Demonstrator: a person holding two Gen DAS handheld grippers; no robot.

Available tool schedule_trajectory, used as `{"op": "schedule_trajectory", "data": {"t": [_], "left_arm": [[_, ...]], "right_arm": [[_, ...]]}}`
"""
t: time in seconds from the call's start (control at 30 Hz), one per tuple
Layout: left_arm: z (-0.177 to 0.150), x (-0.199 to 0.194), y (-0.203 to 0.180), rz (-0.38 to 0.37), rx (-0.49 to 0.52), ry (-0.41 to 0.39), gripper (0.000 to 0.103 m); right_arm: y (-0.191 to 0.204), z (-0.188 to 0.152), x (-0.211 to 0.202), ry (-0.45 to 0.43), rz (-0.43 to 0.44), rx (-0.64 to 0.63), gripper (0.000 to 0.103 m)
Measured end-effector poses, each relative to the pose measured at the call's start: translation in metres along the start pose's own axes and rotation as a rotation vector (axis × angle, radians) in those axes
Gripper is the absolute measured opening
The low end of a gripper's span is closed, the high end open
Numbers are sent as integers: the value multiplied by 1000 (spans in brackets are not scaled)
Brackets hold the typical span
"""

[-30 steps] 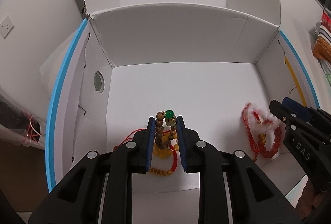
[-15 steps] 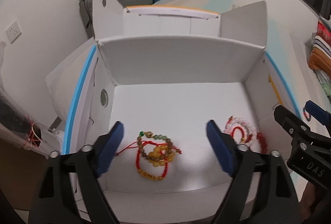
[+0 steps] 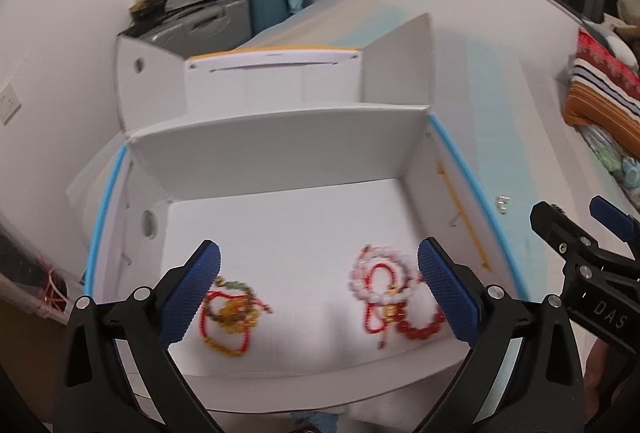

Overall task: Organize jewelry
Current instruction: 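Move both tools back over the multicolour bracelet and pearl charms on the bed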

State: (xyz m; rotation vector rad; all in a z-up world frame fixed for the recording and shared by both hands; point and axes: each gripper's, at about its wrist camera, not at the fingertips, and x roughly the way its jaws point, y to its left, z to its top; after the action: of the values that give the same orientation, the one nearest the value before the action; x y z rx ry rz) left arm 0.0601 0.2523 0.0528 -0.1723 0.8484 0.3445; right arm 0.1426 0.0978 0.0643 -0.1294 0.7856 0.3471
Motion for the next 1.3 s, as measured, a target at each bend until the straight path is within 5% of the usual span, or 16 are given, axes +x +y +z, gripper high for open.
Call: {"op": "schedule_trajectory", "data": {"t": [0.7, 1.3], "left_arm": [[15, 8, -158, -113, 200, -31, 97], [21, 79, -256, -204, 245, 16, 97]], "right_arm": [[-149, -2, -22, -4, -147, 156, 95], [-246, -8, 41, 73, -200, 236, 95]]}}
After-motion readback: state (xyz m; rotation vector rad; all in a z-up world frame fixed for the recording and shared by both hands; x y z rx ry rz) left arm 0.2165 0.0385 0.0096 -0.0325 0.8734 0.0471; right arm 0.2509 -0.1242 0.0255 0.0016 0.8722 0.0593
